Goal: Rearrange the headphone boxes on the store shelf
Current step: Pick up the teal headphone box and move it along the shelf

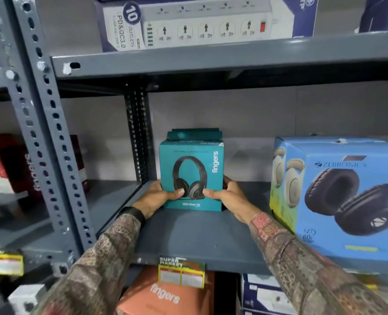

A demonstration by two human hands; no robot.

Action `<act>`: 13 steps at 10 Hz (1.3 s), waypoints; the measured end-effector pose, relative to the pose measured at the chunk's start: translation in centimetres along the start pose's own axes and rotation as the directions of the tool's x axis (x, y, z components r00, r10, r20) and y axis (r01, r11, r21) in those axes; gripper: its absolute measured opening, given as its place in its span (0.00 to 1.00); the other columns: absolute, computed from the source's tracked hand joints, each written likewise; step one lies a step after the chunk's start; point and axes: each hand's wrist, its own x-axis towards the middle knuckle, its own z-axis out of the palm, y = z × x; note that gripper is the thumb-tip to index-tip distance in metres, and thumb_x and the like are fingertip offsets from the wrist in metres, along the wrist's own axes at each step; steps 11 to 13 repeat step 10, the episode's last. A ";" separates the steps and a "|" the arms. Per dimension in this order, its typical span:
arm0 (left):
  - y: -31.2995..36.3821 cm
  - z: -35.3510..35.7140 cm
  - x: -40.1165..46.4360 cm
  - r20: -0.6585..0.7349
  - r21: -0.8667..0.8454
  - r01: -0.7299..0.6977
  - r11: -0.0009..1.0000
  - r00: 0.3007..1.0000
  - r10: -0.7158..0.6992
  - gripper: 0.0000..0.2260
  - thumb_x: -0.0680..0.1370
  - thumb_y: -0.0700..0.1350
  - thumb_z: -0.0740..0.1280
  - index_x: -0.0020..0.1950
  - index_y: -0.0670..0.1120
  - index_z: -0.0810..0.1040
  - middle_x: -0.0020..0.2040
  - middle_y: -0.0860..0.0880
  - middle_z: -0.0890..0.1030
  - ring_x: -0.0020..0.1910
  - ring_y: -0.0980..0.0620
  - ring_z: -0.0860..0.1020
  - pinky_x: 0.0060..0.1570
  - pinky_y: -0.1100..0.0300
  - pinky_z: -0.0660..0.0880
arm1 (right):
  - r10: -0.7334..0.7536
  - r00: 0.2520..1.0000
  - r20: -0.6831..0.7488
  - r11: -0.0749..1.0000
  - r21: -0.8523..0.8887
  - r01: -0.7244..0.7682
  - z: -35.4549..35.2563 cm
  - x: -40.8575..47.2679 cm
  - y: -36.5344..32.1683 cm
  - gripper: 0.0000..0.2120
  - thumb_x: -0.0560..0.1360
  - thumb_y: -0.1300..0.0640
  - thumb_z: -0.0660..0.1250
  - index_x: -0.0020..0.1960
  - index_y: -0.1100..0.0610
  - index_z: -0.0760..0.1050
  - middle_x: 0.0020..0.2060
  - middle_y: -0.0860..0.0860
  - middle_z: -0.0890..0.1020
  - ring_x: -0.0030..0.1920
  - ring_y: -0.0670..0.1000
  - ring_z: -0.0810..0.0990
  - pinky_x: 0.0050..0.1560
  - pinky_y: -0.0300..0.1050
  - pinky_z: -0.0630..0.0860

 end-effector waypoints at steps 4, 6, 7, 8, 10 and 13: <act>1.4 1.3 -10.7 -0.021 0.054 -0.067 0.996 0.997 0.068 0.12 0.80 0.33 0.74 0.56 0.49 0.85 0.52 0.53 0.93 0.51 0.54 0.90 0.54 0.60 0.87 | -0.069 0.998 -0.010 0.989 -0.132 0.067 0.7 -8.6 -0.2 0.24 0.68 0.51 0.84 0.61 0.47 0.80 0.52 0.43 0.89 0.50 0.45 0.90 0.51 0.50 0.88; 1.3 1.8 -11.7 -0.036 0.085 -0.070 0.994 0.997 0.073 0.12 0.82 0.32 0.71 0.56 0.49 0.82 0.44 0.60 0.92 0.44 0.62 0.90 0.44 0.68 0.84 | -0.106 0.994 -0.041 0.986 -0.132 0.100 1.0 -10.1 0.4 0.31 0.62 0.40 0.82 0.63 0.41 0.79 0.53 0.42 0.89 0.51 0.47 0.90 0.50 0.53 0.88; 1.8 2.2 -12.0 -0.037 0.098 -0.068 0.993 0.997 0.072 0.11 0.82 0.33 0.71 0.57 0.50 0.82 0.45 0.61 0.92 0.44 0.62 0.89 0.44 0.69 0.84 | -0.105 0.994 -0.030 0.988 -0.114 0.101 0.9 -10.3 0.2 0.33 0.61 0.38 0.82 0.65 0.42 0.78 0.55 0.43 0.89 0.52 0.47 0.90 0.50 0.54 0.88; 2.0 2.3 -12.4 -0.029 0.118 -0.056 0.991 0.998 0.060 0.12 0.82 0.34 0.71 0.58 0.51 0.81 0.46 0.62 0.91 0.47 0.61 0.89 0.47 0.69 0.84 | -0.104 0.994 -0.019 0.986 -0.129 0.101 1.0 -11.0 -0.3 0.34 0.63 0.39 0.81 0.66 0.42 0.77 0.55 0.43 0.88 0.52 0.47 0.89 0.52 0.55 0.87; 3.2 2.3 -15.4 -0.154 0.077 0.016 0.997 0.988 -0.004 0.18 0.81 0.39 0.74 0.70 0.50 0.79 0.68 0.48 0.87 0.70 0.43 0.83 0.60 0.63 0.83 | 0.024 1.000 0.012 0.958 -0.286 -0.020 0.3 -15.0 -2.9 0.58 0.70 0.41 0.79 0.86 0.50 0.45 0.80 0.49 0.70 0.79 0.55 0.70 0.78 0.56 0.67; 3.2 2.3 -15.4 -0.154 0.077 0.016 0.997 0.988 -0.004 0.18 0.81 0.39 0.74 0.70 0.50 0.79 0.68 0.48 0.87 0.70 0.43 0.83 0.60 0.63 0.83 | 0.024 1.000 0.012 0.958 -0.286 -0.020 0.3 -15.0 -2.9 0.58 0.70 0.41 0.79 0.86 0.50 0.45 0.80 0.49 0.70 0.79 0.55 0.70 0.78 0.56 0.67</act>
